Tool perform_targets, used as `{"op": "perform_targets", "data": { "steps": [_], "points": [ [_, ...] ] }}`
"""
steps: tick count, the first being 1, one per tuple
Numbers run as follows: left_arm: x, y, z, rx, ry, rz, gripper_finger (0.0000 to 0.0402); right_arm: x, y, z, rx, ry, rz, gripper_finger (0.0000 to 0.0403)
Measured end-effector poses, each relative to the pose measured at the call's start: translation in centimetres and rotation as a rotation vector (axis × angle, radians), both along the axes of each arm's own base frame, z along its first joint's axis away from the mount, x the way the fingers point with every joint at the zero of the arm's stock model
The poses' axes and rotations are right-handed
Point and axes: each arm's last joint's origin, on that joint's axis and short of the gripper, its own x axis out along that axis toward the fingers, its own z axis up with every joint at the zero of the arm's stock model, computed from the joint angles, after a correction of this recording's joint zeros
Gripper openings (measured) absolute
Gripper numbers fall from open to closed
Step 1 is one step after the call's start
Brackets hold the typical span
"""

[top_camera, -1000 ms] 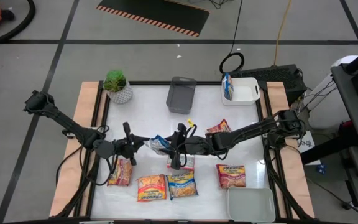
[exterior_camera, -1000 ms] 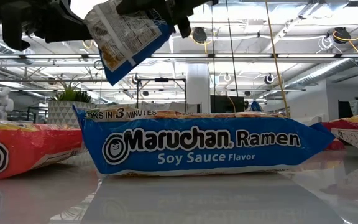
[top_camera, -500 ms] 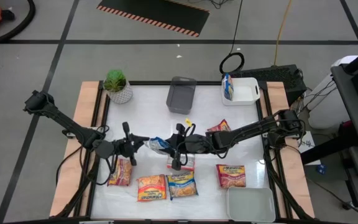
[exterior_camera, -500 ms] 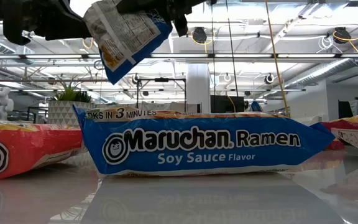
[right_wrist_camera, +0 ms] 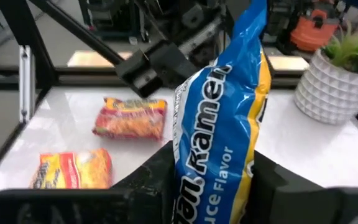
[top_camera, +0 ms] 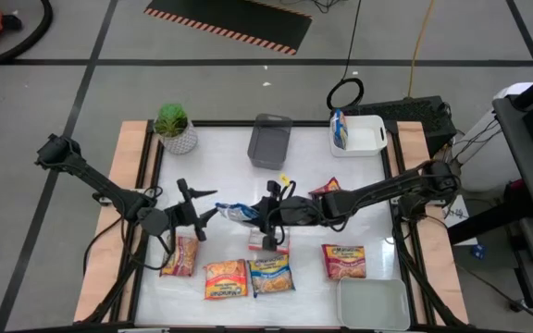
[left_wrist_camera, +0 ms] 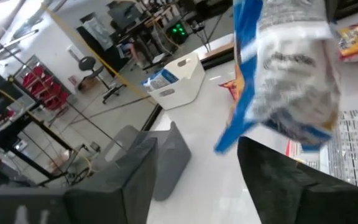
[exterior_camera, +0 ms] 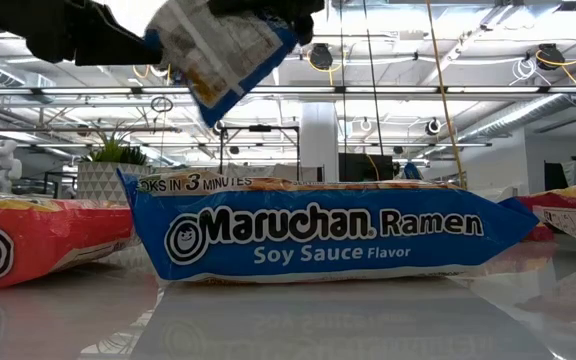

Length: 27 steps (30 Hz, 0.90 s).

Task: Sort Maruchan noodles
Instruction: Put the top blue noodle pack into the white bin

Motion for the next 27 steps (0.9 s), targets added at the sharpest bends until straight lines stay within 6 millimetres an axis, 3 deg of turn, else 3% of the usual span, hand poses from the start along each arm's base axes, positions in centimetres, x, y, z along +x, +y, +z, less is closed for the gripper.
{"op": "perform_targets", "data": {
  "steps": [5, 11, 19, 27],
  "points": [
    [0.0, 0.0, -0.1, -0.018, 0.001, 0.007, 0.0237, -1.9, -0.5, 1.6, -0.005, 0.052, -0.020, 0.0111],
    [-0.1, 0.1, -0.5, -0.033, 0.024, 0.019, 0.0237, -4.9, -1.1, 2.8, -0.062, 0.064, -0.174, 0.0111],
    [-0.2, 0.2, -0.8, -0.049, 0.041, 0.017, 0.0237, -12.1, -3.8, 1.2, -0.153, -0.005, -0.534, 0.0114],
    [0.2, 0.8, -0.9, -0.100, 0.036, 0.014, 0.0237, -17.3, -5.7, -1.2, -0.104, -0.235, -0.593, 0.0119]
  ]
}}
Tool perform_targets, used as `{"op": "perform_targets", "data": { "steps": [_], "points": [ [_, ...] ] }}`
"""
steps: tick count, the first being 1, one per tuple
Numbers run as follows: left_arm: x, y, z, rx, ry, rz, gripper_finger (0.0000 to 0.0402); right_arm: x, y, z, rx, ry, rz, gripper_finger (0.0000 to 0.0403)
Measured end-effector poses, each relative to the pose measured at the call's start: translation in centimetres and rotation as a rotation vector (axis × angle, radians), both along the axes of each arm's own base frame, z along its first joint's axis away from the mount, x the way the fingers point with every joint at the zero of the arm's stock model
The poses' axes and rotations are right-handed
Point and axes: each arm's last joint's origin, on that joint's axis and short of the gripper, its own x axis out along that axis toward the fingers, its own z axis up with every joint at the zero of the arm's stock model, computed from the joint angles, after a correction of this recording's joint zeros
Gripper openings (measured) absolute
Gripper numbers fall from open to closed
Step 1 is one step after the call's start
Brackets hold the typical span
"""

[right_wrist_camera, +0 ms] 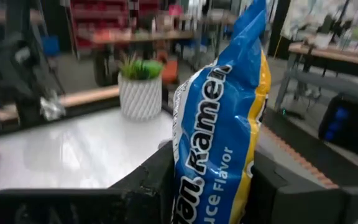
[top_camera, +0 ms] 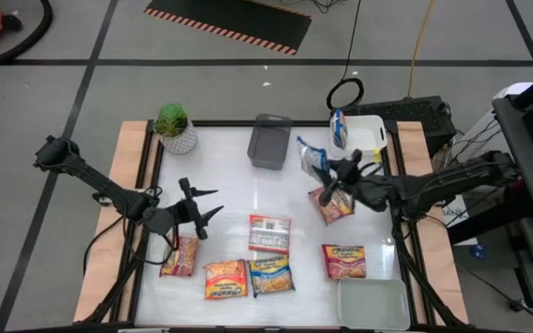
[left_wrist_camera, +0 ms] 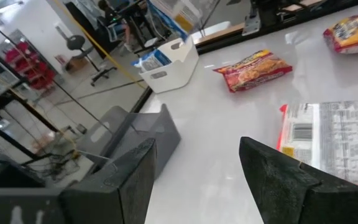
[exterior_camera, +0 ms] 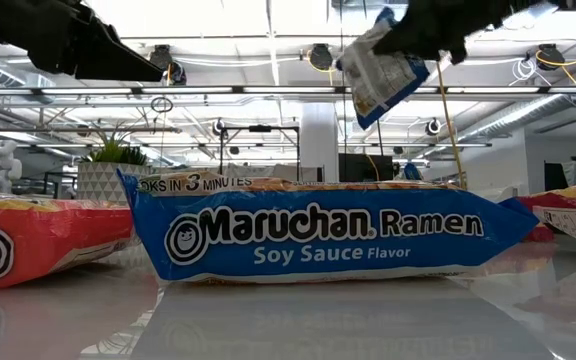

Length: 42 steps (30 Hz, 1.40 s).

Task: Sort Maruchan noodles
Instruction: Put the top blue noodle pack into the white bin

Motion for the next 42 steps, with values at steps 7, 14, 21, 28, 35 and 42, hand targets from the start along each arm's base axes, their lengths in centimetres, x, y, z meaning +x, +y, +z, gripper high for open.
{"op": "perform_targets", "data": {
  "steps": [7, 14, 21, 28, 35, 42],
  "points": [
    [0.2, 0.3, -0.1, -0.039, 0.009, -0.027, 0.0237, -3.5, -1.7, -3.1, -0.100, -0.241, -0.057, 0.0120],
    [0.3, 0.5, -0.1, -0.046, 0.009, -0.019, 0.0237, -6.7, -3.4, -4.8, -0.212, -0.345, -0.290, 0.0120],
    [0.5, 1.1, -0.2, -0.065, 0.005, 0.011, 0.0237, -7.2, -5.1, -5.4, -0.182, -0.302, -0.522, 0.0121],
    [0.8, 1.6, -0.2, -0.097, 0.003, 0.013, 0.0237, -7.2, -7.2, -6.9, -0.180, -0.176, -0.719, 0.0118],
    [0.9, 2.2, -0.2, -0.112, -0.003, 0.039, 0.0237, -6.9, -8.8, -8.7, -0.160, -0.084, -0.775, 0.0115],
    [1.0, 2.3, -0.2, -0.141, -0.006, 0.029, 0.0237, -6.7, -9.8, -10.3, -0.113, -0.063, -0.830, 0.0118]
  ]
}}
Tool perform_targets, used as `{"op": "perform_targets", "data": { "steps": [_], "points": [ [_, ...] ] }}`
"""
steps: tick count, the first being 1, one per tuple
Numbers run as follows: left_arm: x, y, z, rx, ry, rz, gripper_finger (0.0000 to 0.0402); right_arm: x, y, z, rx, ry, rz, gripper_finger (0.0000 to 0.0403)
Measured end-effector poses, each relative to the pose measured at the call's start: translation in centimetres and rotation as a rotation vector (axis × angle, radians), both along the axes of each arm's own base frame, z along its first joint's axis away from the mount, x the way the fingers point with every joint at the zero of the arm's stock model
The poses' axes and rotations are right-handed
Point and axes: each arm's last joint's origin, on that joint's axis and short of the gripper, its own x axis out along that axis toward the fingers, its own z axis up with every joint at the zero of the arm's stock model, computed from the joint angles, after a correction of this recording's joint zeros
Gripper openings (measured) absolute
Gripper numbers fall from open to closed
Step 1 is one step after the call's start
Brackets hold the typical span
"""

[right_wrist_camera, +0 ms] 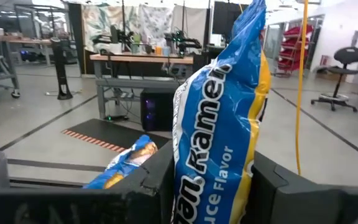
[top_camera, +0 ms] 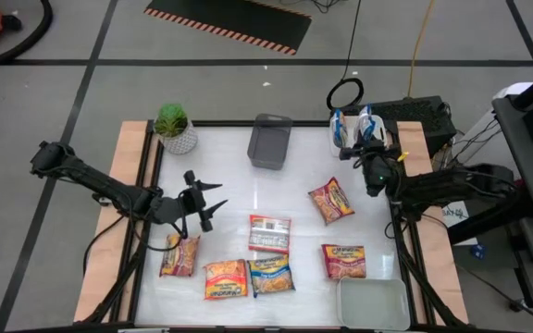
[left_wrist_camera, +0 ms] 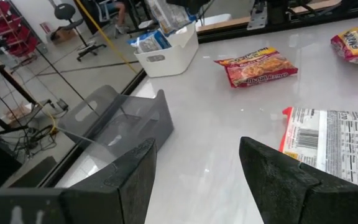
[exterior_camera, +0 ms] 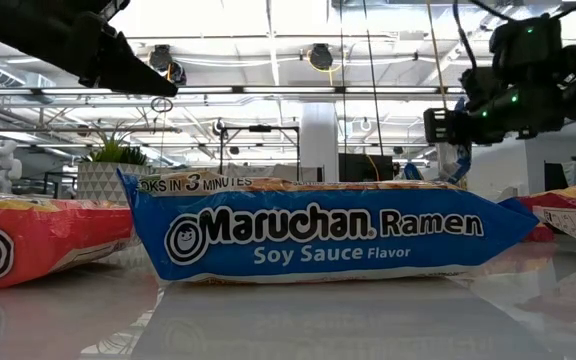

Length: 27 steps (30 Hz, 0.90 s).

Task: Sort Maruchan noodles
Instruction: Put the top blue noodle pack into the white bin

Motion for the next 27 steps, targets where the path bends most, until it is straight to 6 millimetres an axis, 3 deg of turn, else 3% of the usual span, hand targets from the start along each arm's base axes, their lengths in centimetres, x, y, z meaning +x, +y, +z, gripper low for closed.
{"op": "perform_targets", "data": {
  "steps": [7, 13, 27],
  "points": [
    [0.0, 0.0, 0.0, -0.002, 0.001, -0.006, 0.0237, 0.2, -0.8, -1.0, 0.034, -0.043, 0.000, 0.0118],
    [0.2, -0.1, 0.0, -0.013, -0.005, -0.027, 0.0237, 1.5, -2.0, -0.8, 0.051, -0.119, -0.004, 0.0119],
    [2.5, -1.2, -2.8, 0.019, 0.075, -0.095, 0.0237, 4.3, -4.3, -2.1, 0.124, 0.040, -0.051, 0.0119]
  ]
}}
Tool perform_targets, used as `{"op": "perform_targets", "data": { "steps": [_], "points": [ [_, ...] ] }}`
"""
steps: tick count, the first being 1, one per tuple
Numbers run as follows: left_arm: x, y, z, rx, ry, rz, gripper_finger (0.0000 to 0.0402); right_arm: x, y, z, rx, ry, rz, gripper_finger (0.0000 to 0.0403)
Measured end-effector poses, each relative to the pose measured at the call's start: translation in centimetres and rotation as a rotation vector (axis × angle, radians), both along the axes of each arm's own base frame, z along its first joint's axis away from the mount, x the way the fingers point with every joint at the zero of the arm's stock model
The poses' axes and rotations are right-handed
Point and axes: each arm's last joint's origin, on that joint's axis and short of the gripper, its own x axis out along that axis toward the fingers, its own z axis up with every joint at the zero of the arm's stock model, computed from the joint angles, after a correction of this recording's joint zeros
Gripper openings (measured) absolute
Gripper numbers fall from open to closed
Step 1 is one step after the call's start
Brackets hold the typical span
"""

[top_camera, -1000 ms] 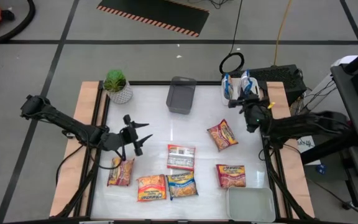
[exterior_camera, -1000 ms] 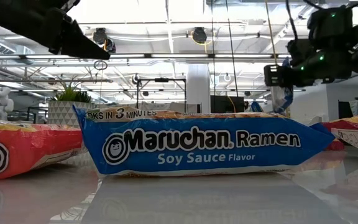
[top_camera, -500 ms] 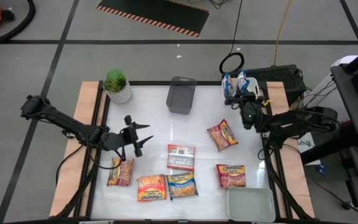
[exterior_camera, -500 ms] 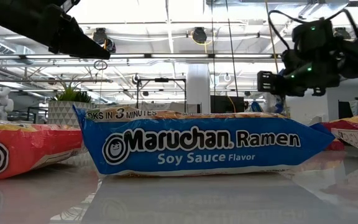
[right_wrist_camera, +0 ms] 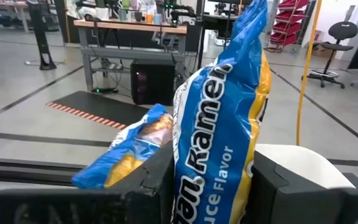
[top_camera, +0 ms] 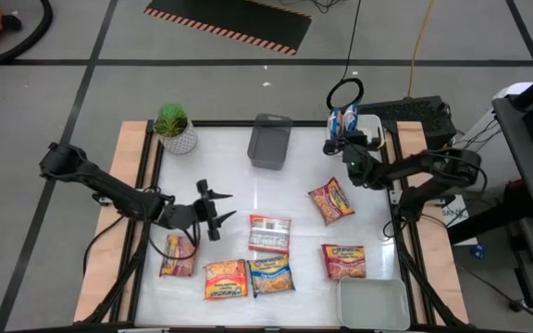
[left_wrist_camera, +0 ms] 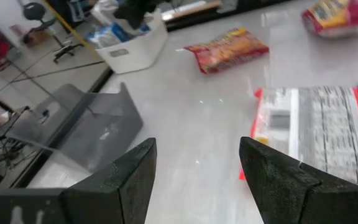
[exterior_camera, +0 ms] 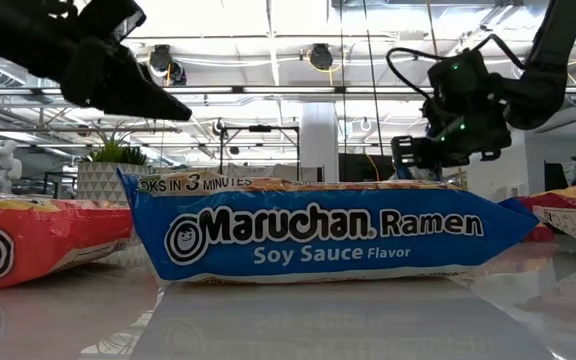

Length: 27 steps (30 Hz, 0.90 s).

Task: Sort Maruchan noodles
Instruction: Put the top blue noodle pack into the white bin

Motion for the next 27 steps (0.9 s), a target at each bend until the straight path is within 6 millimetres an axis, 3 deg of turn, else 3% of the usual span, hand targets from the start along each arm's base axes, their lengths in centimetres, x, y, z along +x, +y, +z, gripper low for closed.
{"op": "perform_targets", "data": {
  "steps": [10, 22, 27],
  "points": [
    [0.37, -0.07, -0.41, -0.005, 0.002, -0.002, 0.0237, -0.25, -0.62, -0.33, 0.026, 0.002, 0.017, 0.0127],
    [0.39, -0.10, -0.35, -0.020, -0.006, -0.008, 0.0237, -0.36, -0.87, -0.95, 0.095, -0.002, 0.100, 0.0235],
    [0.39, -0.10, -0.36, -0.020, -0.006, -0.008, 0.0237, -0.27, -0.85, -0.46, 0.086, -0.020, 0.139, 0.0262]
  ]
}}
